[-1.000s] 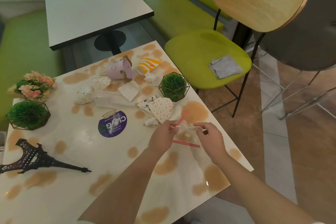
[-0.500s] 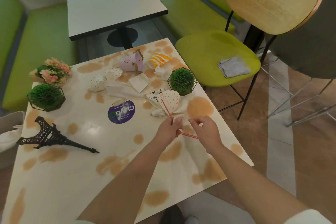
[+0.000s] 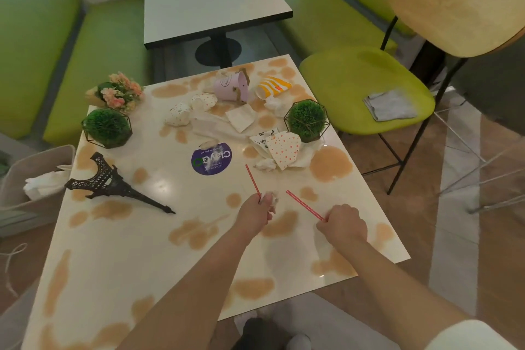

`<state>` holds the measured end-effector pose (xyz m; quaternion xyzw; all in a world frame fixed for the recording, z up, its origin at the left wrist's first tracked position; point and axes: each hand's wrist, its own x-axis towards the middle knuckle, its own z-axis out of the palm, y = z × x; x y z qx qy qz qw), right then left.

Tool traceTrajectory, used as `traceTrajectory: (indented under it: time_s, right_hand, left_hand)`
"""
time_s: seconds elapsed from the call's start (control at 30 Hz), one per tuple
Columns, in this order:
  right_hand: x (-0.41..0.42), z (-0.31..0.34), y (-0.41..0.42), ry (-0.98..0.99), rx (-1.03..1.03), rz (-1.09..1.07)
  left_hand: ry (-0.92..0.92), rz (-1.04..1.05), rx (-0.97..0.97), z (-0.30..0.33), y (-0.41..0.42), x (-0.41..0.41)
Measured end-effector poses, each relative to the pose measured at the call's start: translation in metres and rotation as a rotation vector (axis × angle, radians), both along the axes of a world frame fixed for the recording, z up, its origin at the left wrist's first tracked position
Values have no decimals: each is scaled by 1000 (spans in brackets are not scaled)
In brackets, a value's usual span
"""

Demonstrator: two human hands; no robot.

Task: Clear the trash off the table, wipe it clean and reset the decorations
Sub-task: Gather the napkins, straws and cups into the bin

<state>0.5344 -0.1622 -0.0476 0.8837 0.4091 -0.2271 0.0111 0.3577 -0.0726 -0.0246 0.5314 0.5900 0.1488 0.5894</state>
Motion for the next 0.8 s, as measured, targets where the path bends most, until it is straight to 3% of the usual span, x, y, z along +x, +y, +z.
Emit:
traceTrajectory:
  time_s: [0.17, 0.33, 0.43, 0.8]
  right_hand:
    - [-12, 7, -1, 88, 54, 24]
    - [-53, 27, 12, 475, 411, -72]
    - [-98, 40, 35, 665, 520, -113]
    - [-286, 90, 142, 743, 599, 68]
  left_hand:
    - [89, 14, 60, 7, -1, -23]
    - [119, 84, 95, 14, 11, -61]
    - [128, 128, 120, 22, 20, -95]
    - [267, 389, 255, 57, 88, -278]
